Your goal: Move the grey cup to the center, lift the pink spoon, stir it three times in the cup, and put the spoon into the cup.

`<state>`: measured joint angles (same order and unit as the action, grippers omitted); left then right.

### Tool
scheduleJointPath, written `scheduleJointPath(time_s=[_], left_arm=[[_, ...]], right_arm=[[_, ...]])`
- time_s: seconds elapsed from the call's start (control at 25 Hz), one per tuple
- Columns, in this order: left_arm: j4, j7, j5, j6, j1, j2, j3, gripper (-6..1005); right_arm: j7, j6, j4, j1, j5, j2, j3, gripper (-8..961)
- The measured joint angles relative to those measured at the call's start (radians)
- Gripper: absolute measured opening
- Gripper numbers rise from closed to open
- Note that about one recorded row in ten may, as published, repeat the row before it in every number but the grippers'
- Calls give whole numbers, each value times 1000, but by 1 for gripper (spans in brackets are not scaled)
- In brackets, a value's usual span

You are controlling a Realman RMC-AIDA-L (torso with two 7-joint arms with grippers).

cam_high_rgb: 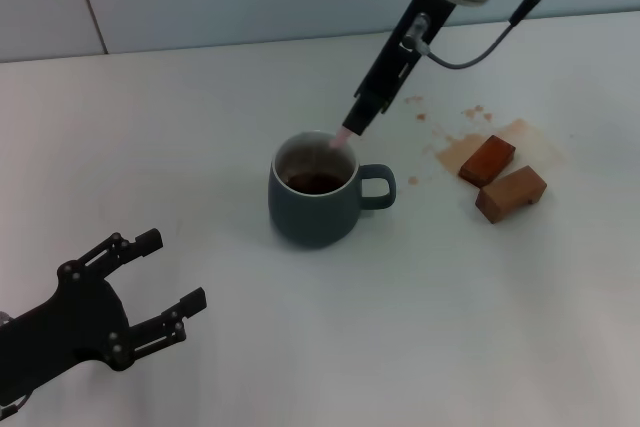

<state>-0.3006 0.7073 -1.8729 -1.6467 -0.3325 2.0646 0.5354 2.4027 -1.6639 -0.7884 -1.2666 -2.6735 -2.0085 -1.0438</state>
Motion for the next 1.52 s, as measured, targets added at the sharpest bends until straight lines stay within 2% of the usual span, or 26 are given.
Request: scheduleJointPath(time_s=[0.2,0.4,0.72,1.0,1.04,1.08,1.12,1.24,1.28,1.32,1.44,1.48,1.52], left_arm=[[0,1,0,1,0,0,0,859],[0,1,0,1,0,0,0,859],[0,1,0,-2,3,0,0,859],[0,1,0,-5,3,0,0,859],[0,1,0,-6,5,0,0,859],[0,1,0,-6,5,0,0,859],[0,1,0,-6,5,0,0,859],[0,1,2,-6,5,0,-1,859],[0,2,4,-7,5,0,-2,859],[0,2,4,-7,5,0,-2,859],[0,4,6,-10,5,0,-5,859],[0,6,7,-10,4,0,-7,859],[0,6,7,-10,4,0,-7,859]], right_arm=[[17,8,11,1,-40,7,-7,192],[0,-15,14,-1,-35,-10,-4,198],[7,12,28,-9,-60,-18,-8,207],[6,89,-11,27,-99,-54,-39,216],[1,97,-35,42,-98,-60,-43,217],[-12,111,-92,80,-76,-68,-43,267],[-12,111,-92,80,-76,-68,-43,317],[-58,135,-217,182,45,-68,-39,468],[-111,154,-331,295,175,-63,-27,484],[-111,154,-331,295,175,-63,-27,499],[-216,187,-417,439,361,-59,52,546],[-297,203,-414,521,495,-58,143,562],[-297,203,-414,521,495,-58,143,577]])
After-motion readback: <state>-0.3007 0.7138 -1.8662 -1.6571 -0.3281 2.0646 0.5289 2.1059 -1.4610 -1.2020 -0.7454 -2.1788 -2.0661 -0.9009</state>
